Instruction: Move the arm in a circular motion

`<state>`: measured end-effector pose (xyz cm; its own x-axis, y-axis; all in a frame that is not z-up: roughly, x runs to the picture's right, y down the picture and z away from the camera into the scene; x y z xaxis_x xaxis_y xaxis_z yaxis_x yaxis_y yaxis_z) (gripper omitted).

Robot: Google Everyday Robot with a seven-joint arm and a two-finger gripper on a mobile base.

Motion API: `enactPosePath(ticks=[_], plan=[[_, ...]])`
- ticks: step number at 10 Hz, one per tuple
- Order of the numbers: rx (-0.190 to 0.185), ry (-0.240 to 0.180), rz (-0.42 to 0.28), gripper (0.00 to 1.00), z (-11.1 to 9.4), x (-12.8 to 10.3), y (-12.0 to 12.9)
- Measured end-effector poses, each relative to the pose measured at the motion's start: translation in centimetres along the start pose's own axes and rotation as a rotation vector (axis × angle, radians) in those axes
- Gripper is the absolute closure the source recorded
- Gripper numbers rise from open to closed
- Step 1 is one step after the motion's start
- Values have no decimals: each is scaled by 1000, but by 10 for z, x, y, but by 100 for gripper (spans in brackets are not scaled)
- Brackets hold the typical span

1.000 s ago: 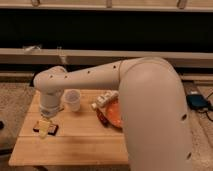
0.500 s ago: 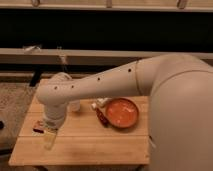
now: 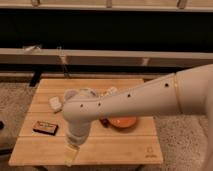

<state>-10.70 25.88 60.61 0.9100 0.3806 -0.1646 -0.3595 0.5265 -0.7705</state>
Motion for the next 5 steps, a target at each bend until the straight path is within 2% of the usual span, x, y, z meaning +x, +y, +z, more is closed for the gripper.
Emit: enactPosePath(ticks=[2, 3, 5], plan=[[5, 25, 108, 20, 7, 55, -15], [8, 29, 141, 20, 9, 69, -22], [24, 28, 239, 20, 11, 104, -61]])
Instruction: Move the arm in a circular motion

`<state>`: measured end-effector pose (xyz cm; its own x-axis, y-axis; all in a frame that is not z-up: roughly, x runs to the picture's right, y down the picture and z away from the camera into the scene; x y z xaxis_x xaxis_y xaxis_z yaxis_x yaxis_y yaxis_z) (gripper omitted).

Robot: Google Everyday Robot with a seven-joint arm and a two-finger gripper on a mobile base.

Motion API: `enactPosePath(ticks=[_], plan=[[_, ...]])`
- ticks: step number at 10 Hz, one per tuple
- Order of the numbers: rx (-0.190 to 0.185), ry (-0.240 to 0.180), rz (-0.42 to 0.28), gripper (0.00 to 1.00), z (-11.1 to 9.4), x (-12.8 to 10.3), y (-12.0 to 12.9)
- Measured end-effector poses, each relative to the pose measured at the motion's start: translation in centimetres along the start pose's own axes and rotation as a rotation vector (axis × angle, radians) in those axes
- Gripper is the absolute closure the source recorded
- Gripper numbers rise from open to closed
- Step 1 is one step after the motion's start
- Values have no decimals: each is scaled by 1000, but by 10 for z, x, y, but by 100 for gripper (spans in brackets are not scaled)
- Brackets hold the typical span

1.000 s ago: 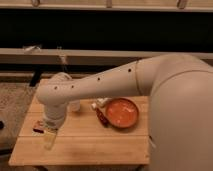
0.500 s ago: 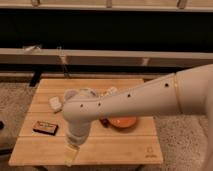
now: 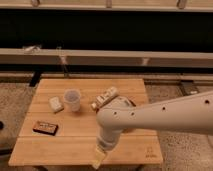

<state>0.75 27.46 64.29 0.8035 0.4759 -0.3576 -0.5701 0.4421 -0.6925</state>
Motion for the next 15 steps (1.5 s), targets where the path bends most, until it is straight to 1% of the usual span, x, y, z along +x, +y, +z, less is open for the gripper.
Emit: enactPosePath(ticks=[1, 3, 5, 6, 8, 10, 11, 13, 15], plan=[[5, -5, 32, 20, 1, 3, -21], [17, -17, 71, 20, 0, 3, -58], [31, -27, 83, 20, -2, -4, -88], [43, -32, 86, 20, -4, -10, -108], [64, -36, 74, 20, -9, -24, -136], [87, -39, 41, 20, -13, -46, -165], [99, -41, 30, 20, -14, -53, -179], [123, -59, -2, 20, -19, -73, -205], [140, -76, -23, 20, -23, -87, -216]])
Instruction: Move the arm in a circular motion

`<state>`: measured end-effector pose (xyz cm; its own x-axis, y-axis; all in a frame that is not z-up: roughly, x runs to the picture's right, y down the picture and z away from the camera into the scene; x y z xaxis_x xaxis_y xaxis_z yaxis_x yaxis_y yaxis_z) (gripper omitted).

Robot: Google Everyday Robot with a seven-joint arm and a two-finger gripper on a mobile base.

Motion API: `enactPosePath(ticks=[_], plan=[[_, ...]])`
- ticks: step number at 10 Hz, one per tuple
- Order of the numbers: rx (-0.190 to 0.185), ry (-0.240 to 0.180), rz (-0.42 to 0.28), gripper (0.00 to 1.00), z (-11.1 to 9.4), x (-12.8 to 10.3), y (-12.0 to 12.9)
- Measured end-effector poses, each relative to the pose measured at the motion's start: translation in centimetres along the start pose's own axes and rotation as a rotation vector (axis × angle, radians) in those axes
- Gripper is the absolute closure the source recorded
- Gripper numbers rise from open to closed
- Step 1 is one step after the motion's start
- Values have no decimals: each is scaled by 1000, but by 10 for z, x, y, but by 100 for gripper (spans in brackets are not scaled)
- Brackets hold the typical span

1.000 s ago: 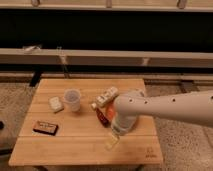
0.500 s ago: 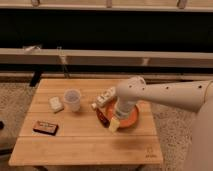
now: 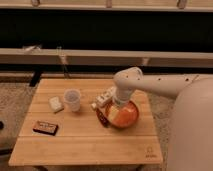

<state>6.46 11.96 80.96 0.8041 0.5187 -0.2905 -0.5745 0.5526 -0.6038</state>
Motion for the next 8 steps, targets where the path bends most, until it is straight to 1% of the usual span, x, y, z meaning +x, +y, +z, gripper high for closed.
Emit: enactPosePath(ticks=[2, 5, 6, 8], plan=[[27, -29, -42, 20, -6, -30, -8], [63, -69, -102, 20, -21, -74, -13], [69, -78, -122, 20, -25, -87, -11], [86, -98, -189, 20, -33, -130, -5]])
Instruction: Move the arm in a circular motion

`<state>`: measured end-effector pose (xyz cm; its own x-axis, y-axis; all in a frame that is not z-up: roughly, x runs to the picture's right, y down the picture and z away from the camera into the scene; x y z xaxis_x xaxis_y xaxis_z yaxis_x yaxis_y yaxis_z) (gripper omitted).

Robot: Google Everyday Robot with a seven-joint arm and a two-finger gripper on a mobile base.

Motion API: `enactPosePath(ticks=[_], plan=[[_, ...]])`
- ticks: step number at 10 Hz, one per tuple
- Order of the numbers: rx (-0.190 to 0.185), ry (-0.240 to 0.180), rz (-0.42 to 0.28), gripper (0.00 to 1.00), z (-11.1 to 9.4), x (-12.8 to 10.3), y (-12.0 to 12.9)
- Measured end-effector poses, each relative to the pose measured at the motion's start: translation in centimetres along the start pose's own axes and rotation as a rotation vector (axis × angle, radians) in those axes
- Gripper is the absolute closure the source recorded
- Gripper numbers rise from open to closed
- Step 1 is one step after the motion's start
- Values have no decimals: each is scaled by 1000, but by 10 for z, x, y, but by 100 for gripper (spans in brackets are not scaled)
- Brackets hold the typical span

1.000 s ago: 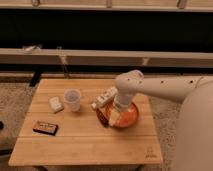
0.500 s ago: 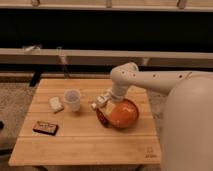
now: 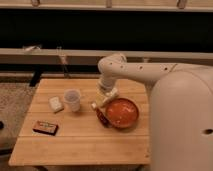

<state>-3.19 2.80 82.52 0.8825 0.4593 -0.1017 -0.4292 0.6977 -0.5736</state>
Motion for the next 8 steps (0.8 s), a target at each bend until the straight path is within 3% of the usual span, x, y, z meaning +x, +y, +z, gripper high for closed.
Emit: enactPosePath(ticks=[5, 8], plan=[[10, -27, -189, 20, -12, -106, 12], [4, -41, -387, 20, -34, -178, 53]])
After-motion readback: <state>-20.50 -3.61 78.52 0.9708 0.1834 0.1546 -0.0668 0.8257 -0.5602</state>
